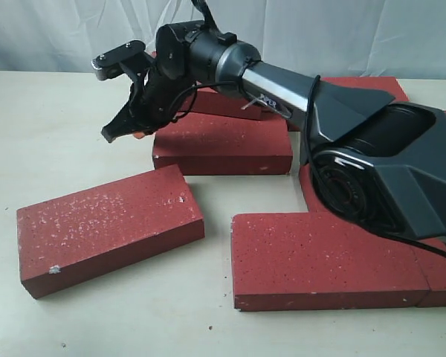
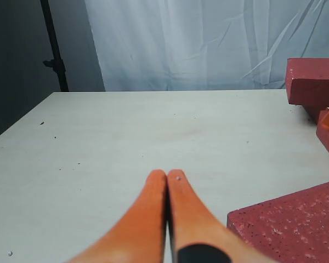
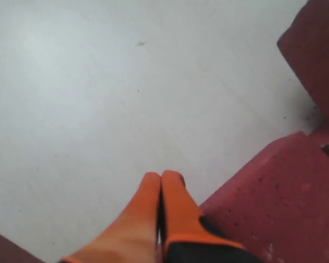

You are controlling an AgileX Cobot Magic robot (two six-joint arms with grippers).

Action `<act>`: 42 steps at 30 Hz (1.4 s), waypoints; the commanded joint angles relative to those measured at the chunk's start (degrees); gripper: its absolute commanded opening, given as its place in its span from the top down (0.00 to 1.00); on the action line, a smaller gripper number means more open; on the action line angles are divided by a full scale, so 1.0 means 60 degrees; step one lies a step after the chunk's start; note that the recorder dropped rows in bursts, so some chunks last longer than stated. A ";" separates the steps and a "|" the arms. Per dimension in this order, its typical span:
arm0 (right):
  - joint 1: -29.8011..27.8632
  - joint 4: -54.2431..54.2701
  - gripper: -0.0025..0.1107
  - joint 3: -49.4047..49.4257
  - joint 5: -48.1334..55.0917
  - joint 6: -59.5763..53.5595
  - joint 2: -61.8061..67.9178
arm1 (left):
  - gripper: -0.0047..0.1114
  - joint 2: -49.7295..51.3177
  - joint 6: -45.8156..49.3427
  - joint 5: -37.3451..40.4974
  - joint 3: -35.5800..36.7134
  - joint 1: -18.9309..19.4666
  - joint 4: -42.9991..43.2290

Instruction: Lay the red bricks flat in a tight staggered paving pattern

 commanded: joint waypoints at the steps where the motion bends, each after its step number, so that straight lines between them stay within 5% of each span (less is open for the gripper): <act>1: 0.0107 -0.0678 0.98 -0.0068 -0.0165 -0.0005 0.0366 | 0.96 -0.0048 -0.0040 -0.0048 0.0047 -0.0038 0.0050; 42: -0.0564 -0.1403 0.98 -0.0068 0.2265 -0.0040 0.0034 | 0.96 -0.0048 -0.0040 -0.0048 0.0047 -0.0038 0.0050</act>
